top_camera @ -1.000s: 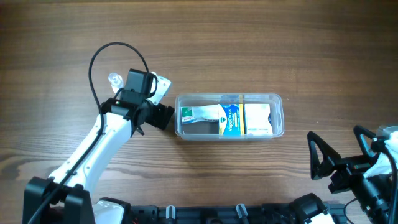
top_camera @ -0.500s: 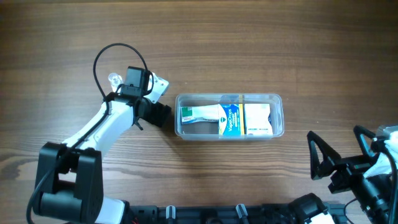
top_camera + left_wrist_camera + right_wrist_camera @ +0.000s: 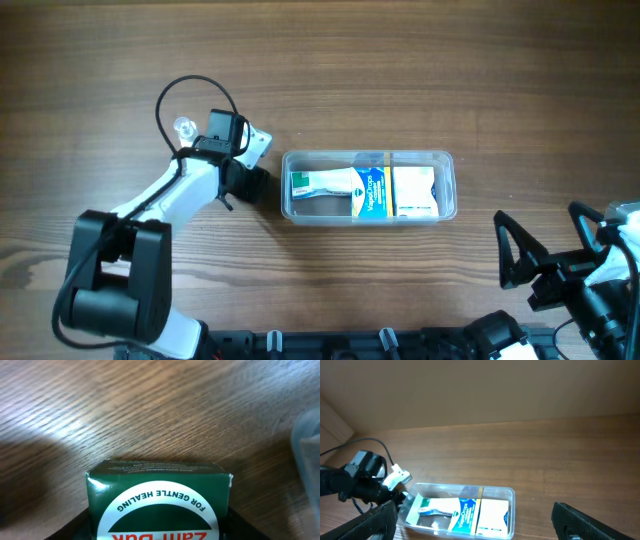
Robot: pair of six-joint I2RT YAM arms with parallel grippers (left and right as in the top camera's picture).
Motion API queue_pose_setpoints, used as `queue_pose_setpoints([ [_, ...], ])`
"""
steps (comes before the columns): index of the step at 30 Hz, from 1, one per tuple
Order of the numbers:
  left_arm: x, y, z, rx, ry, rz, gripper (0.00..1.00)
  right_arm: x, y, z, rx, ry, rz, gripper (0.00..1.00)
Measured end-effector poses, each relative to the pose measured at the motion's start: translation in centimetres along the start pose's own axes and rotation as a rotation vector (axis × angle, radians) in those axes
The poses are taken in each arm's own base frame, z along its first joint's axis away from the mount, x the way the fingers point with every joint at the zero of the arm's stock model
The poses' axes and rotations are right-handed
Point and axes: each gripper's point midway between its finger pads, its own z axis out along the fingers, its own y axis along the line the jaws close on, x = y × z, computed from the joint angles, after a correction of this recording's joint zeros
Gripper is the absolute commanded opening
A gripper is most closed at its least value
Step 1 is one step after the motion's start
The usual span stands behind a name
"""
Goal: Pack container
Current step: 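Carry the tin right and lower it into the container's right end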
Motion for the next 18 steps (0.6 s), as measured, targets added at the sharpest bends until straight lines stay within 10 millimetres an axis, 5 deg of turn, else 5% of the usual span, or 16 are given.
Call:
queue_pose_setpoints([
  [6,-1.6,0.0,-5.0,-0.021,-0.112,-0.125,0.45,0.0,0.0,0.0,0.000,0.000,0.000,1.00],
  [9,-3.0,-0.6,-9.6,-0.024,-0.239,-0.199,0.40,0.0,0.0,0.0,0.000,0.000,0.000,1.00],
  [13,-5.0,-4.2,-15.8,0.040,-0.437,-0.224,0.34,0.0,0.0,0.0,0.000,0.000,0.000,1.00],
  [18,-6.1,-10.7,-18.1,0.185,-0.510,-0.204,0.36,0.0,0.0,0.0,0.000,0.000,0.000,1.00],
])
